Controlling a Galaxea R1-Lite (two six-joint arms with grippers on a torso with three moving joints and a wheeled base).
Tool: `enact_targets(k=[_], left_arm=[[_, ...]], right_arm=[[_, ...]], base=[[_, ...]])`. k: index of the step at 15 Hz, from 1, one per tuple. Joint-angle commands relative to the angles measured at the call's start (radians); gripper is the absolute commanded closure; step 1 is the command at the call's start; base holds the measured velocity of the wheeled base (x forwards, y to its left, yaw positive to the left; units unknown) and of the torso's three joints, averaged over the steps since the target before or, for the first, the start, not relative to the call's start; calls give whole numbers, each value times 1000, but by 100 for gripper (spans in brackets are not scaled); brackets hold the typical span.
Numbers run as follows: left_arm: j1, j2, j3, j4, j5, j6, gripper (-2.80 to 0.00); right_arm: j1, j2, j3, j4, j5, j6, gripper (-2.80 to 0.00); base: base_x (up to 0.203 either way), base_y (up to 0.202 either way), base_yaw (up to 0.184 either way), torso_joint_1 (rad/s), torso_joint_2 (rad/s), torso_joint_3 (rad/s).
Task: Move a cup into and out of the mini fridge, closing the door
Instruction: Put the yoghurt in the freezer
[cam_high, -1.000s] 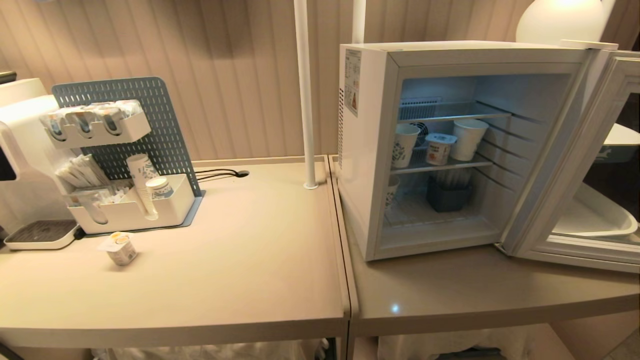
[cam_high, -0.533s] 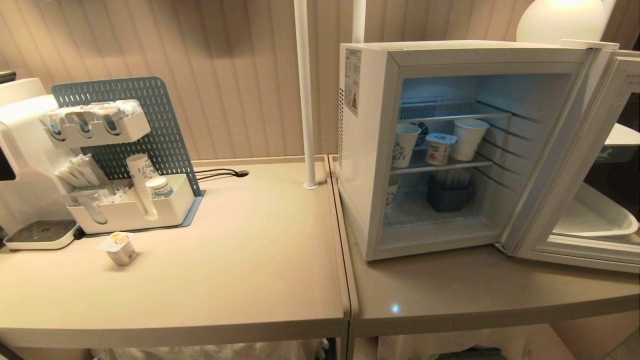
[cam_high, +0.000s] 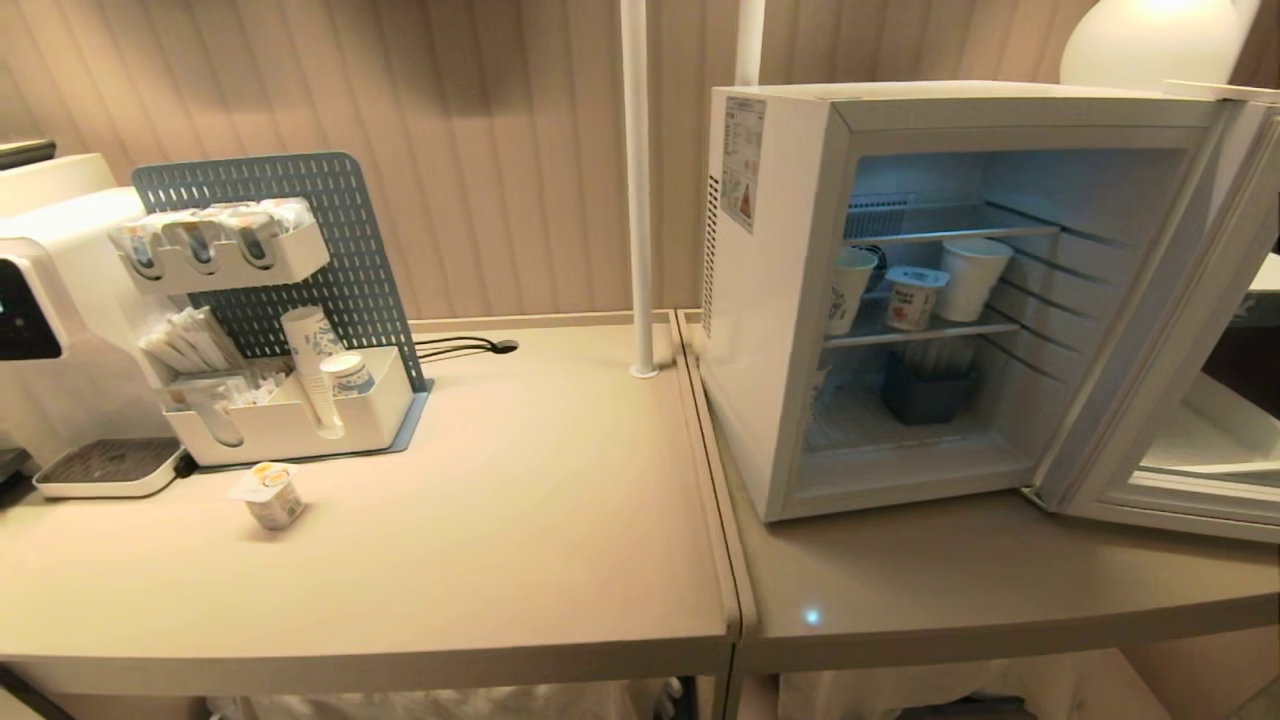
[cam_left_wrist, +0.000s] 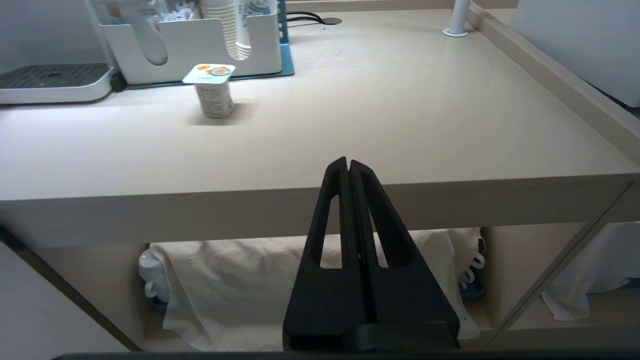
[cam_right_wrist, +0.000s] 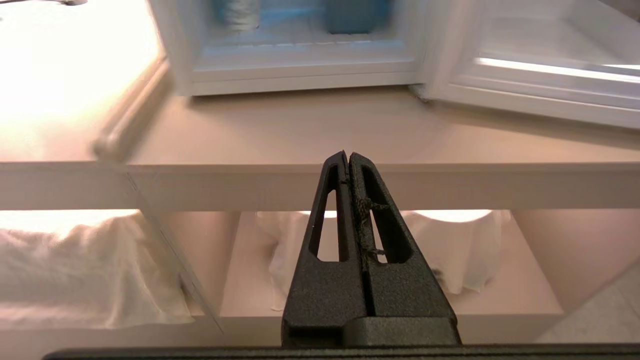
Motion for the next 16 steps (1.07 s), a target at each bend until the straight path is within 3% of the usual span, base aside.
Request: enact_targets(k=[1,16], left_arm=[[0,1,0,0,0,0,0],[0,1,0,0,0,0,0]], right_arm=[[0,1,2,-5,0,-1,0],[0,1,3,-11,0,1,0]], base=[[0,193,3,6,-2,7],[0,192,0,2,2,3]])
